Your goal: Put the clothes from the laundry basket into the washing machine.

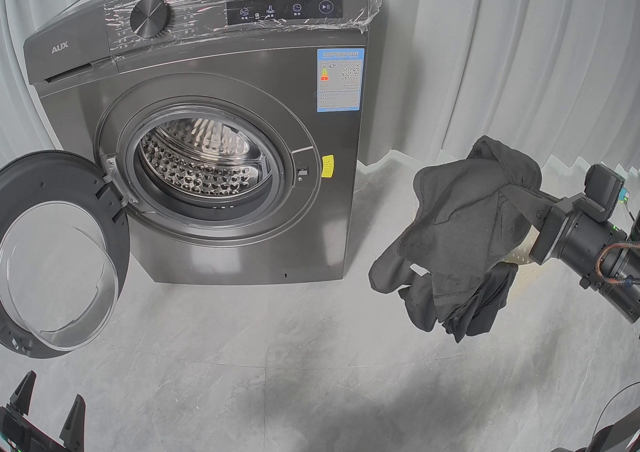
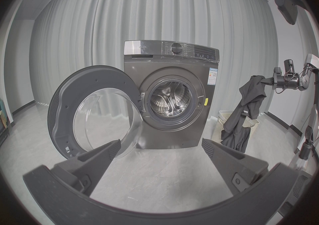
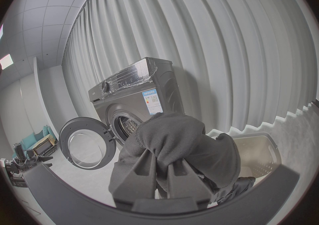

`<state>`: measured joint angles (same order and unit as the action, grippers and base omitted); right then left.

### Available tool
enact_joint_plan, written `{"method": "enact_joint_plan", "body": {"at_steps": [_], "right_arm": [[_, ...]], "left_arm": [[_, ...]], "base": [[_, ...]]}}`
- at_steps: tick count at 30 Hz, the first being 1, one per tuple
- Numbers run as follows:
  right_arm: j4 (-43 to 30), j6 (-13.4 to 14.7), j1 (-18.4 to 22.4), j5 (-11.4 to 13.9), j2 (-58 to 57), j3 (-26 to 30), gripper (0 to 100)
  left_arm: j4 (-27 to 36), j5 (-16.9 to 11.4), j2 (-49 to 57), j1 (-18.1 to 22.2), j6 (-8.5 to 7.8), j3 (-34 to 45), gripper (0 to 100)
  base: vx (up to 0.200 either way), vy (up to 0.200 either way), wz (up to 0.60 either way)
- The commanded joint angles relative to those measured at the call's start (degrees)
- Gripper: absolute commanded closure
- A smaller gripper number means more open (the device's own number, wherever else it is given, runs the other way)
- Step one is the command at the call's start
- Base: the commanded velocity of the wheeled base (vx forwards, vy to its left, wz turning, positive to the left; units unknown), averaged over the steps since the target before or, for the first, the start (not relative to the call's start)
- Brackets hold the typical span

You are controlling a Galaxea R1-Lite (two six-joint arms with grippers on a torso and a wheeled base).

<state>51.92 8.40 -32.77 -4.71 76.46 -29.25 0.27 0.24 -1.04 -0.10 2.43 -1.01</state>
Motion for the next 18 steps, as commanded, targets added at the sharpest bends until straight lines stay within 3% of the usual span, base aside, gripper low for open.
{"method": "enact_joint_plan", "body": {"at_steps": [1, 11, 18], "right_arm": [[0.0, 0.0, 0.0, 0.0, 0.1, 0.1, 100], [0.0, 0.2, 0.0, 0.0, 0.4, 0.4, 100], [0.0, 0.3, 0.1, 0.0, 0.4, 0.4, 100]], "left_arm": [[0.0, 0.0, 1.0, 0.0, 0.04, 0.8, 0], [0.0, 0.0, 1.0, 0.0, 0.04, 0.8, 0], [0.0, 0.0, 1.0, 0.0, 0.04, 0.8, 0]], "base": [[-0.200, 0.000, 0.00], [-0.020, 0.000, 0.00], [0.000, 0.200, 0.00]]}}
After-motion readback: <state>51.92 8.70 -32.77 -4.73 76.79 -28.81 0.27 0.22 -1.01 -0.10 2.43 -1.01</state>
